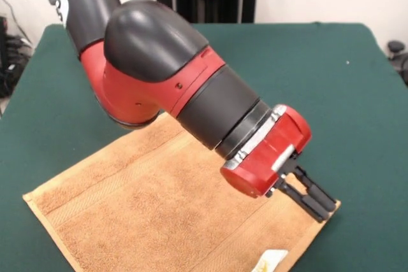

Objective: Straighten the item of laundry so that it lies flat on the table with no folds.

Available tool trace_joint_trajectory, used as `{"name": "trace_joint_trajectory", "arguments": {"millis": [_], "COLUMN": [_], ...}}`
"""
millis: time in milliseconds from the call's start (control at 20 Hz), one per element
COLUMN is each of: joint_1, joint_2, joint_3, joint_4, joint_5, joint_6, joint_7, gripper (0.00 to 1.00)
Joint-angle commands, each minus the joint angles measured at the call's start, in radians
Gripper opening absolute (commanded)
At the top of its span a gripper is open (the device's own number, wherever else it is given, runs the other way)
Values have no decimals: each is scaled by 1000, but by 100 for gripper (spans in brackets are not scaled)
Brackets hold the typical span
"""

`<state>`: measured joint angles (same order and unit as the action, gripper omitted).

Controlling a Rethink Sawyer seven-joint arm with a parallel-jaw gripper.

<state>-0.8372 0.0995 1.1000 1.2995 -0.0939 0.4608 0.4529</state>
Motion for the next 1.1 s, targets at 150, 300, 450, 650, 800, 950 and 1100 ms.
{"name": "trace_joint_trajectory", "arguments": {"millis": [150,300,450,650,800,950,1100], "joint_1": [-10,-7,15,101,148,177,200], "joint_2": [-148,-281,-371,-449,-474,-475,-458], "joint_3": [-32,-153,-265,-437,-522,-576,-620], "joint_4": [124,132,111,19,-49,-103,-160], "joint_5": [133,160,162,109,50,-6,-68], "joint_6": [4,145,251,442,552,657,737], "joint_7": [424,453,454,466,467,433,389], "gripper": [0,0,0,0,0,0,0]}}
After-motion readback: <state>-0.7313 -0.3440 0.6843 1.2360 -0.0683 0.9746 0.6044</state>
